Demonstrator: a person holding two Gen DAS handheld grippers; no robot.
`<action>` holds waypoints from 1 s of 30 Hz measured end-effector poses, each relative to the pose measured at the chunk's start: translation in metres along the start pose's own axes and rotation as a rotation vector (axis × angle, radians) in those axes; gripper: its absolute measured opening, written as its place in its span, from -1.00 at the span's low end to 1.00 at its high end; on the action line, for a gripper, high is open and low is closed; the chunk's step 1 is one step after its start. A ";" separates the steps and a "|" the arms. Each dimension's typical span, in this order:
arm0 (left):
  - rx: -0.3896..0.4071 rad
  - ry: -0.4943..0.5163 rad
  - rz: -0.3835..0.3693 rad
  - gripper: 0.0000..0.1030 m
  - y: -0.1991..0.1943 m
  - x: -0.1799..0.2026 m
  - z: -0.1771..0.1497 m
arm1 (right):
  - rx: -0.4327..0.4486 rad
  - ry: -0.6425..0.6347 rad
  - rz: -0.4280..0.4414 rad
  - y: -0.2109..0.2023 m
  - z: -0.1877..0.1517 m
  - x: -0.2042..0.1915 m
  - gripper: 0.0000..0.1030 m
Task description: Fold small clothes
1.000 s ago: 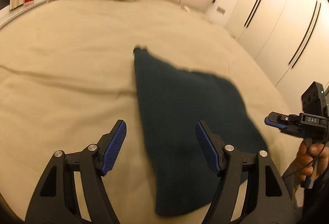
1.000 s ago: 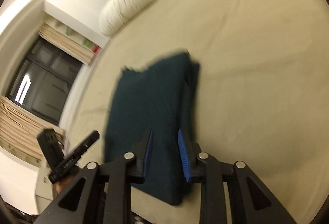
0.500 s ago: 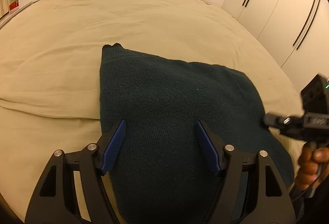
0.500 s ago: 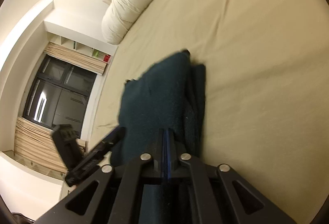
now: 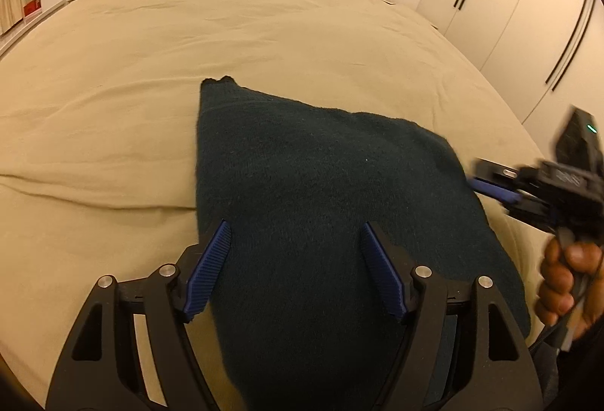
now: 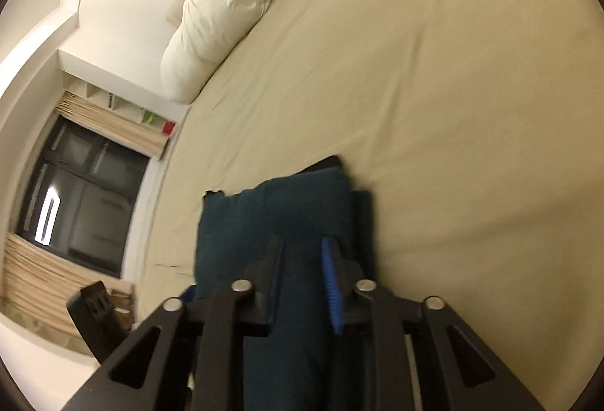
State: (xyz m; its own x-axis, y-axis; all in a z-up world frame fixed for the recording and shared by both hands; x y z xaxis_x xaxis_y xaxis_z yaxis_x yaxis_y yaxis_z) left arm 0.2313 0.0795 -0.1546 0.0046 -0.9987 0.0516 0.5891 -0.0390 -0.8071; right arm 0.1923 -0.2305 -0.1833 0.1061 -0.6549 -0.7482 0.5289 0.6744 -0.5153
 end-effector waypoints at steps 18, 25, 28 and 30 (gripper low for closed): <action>0.727 0.007 0.285 1.00 -0.278 -0.015 0.000 | 0.631 -0.649 -0.178 -0.195 -0.042 -0.195 1.00; 0.480 -0.037 0.198 1.00 -0.266 -0.023 -0.022 | 0.470 -0.654 -0.255 -0.183 -0.062 -0.198 1.00; 0.363 -0.023 0.224 1.00 -0.239 -0.025 -0.036 | 0.372 -0.629 -0.289 -0.168 -0.082 -0.183 1.00; 0.288 -0.009 0.272 1.00 -0.211 -0.028 -0.040 | 0.312 -0.600 -0.336 -0.159 -0.090 -0.171 1.00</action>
State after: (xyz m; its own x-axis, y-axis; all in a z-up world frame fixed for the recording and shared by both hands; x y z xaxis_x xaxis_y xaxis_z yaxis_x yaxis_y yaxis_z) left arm 0.0750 0.1139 -0.0090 0.1977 -0.9709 -0.1351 0.7683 0.2391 -0.5938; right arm 0.0137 -0.1953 -0.0115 0.2905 -0.9416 -0.1700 0.8181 0.3366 -0.4663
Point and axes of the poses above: each gripper's, at about its wrist camera, not at the fingertips, and y roughly the way its jaws point, x to its right, z to its top, the point moved 10 cm from there along y, roughly the way its jaws point, and after that the axes turned 11 degrees about z, right-handed, at the moved point
